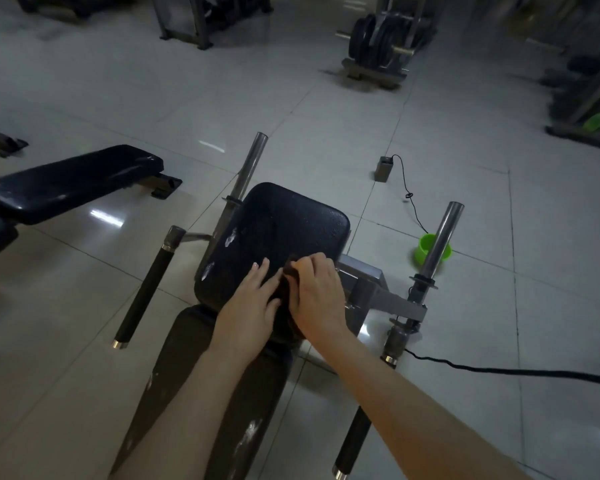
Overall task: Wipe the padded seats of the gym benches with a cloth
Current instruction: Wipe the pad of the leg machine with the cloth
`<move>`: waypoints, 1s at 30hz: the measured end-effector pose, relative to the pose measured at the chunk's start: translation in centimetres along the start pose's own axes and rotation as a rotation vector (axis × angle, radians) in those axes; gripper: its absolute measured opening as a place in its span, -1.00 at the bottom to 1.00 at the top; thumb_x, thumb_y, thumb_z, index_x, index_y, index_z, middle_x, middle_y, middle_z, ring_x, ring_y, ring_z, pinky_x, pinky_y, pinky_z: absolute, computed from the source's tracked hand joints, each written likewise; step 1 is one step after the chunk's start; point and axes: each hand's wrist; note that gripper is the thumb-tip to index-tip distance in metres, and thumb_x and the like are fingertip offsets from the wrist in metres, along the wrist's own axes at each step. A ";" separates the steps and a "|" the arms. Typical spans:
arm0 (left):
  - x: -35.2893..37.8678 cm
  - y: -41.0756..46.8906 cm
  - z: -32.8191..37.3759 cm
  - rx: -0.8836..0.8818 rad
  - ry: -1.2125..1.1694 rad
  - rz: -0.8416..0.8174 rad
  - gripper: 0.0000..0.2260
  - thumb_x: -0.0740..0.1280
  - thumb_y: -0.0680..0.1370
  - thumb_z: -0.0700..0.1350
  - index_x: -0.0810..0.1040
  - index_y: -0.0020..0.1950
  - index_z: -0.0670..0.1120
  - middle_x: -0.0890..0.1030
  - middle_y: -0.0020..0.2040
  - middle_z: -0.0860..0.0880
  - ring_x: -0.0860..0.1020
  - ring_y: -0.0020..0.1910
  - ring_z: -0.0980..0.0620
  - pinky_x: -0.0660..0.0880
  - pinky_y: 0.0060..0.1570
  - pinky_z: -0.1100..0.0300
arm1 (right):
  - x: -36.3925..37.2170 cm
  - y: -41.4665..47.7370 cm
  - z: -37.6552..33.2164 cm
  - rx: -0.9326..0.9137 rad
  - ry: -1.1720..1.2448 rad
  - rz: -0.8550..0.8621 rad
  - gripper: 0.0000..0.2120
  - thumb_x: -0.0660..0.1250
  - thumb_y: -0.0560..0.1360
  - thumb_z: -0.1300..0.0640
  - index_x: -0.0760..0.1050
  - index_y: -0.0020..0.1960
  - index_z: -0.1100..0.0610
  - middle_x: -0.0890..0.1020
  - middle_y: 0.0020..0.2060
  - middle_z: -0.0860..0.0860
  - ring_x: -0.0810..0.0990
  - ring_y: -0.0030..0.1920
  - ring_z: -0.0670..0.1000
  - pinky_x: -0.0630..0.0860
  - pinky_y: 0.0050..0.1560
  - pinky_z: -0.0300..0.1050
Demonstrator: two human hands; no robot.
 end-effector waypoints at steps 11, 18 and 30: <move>2.0 -1.3 0.2 -0.044 -0.007 0.114 -0.53 0.08 0.69 -0.01 0.02 0.58 0.15 -0.16 0.54 0.25 -0.23 0.50 0.29 -0.08 0.36 0.47 | 1.2 13.2 1.5 0.251 -0.131 0.040 -0.83 0.16 0.64 0.07 0.43 0.09 0.16 0.47 0.02 0.09 0.42 -0.01 0.08 0.43 0.02 0.03; 1.3 -1.2 -0.5 -0.063 -0.054 0.106 -0.55 0.18 0.66 0.04 0.17 0.53 0.24 0.01 0.52 0.34 -0.11 0.51 0.35 -0.01 0.34 0.52 | 2.7 13.3 -1.2 -0.135 0.043 -0.291 -0.79 0.19 0.63 0.02 0.45 0.16 0.13 0.46 0.07 0.00 0.43 0.01 -0.05 0.46 0.09 -0.11; 0.1 -0.7 0.5 -0.289 -0.070 0.161 -0.47 0.28 0.55 0.25 0.14 0.46 0.38 -0.12 0.49 0.35 -0.17 0.49 0.32 0.01 0.36 0.31 | 2.6 18.1 -1.2 -0.599 0.021 -0.458 -0.77 0.21 0.63 0.04 0.46 0.22 0.13 0.48 0.12 0.03 0.46 0.10 0.00 0.48 0.13 -0.07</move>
Point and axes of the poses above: each hand's wrist, its own y-axis towards the middle knuckle, its own x-axis out of the palm, z = x × y
